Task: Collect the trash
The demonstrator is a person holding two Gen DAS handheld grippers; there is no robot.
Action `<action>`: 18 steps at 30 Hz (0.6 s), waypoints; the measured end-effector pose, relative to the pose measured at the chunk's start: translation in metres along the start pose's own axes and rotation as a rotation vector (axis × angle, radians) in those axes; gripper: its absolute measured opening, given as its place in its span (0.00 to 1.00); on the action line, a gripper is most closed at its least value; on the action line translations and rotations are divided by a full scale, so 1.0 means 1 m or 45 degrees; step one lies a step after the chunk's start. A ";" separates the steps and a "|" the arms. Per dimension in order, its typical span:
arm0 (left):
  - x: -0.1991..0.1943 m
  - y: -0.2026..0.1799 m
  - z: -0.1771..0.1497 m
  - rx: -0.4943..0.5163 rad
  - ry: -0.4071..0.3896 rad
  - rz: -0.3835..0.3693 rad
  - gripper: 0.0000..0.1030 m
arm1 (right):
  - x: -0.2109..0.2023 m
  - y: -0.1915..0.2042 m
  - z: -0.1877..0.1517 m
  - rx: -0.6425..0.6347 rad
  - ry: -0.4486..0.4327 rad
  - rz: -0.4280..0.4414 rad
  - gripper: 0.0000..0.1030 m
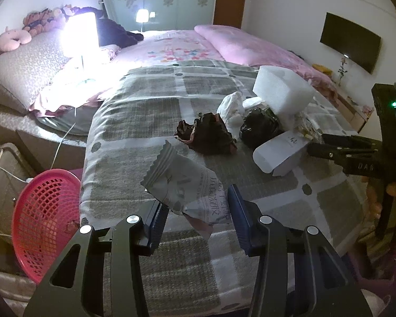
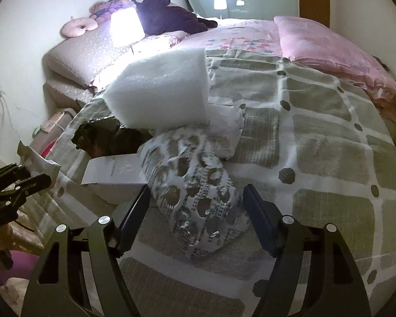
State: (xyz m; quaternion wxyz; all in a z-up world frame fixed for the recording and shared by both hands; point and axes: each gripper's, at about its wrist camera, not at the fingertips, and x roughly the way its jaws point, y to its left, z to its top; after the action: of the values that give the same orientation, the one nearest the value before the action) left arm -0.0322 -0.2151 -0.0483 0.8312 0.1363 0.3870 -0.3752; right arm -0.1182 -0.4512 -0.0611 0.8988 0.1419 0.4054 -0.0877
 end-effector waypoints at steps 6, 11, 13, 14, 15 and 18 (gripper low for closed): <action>-0.001 0.001 -0.001 -0.005 -0.004 -0.002 0.42 | 0.004 -0.003 0.003 -0.031 0.019 0.022 0.69; -0.003 0.001 -0.001 0.004 -0.008 -0.001 0.42 | 0.005 0.000 0.000 -0.077 0.041 0.021 0.68; -0.003 0.001 -0.001 0.010 -0.009 -0.001 0.42 | 0.006 0.002 -0.003 -0.101 0.051 0.020 0.66; -0.004 0.000 -0.001 0.015 -0.011 0.001 0.42 | 0.006 0.003 -0.005 -0.114 0.052 0.012 0.61; -0.004 0.000 -0.002 0.020 -0.013 0.004 0.42 | 0.006 0.004 -0.006 -0.122 0.056 0.008 0.56; -0.006 -0.001 -0.002 0.031 -0.017 0.010 0.42 | 0.003 0.002 -0.008 -0.100 0.060 0.025 0.38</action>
State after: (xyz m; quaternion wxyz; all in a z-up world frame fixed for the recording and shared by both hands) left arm -0.0363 -0.2112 -0.0448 0.8336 0.1453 0.3762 -0.3775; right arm -0.1213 -0.4465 -0.0677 0.8947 0.1125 0.4282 -0.0596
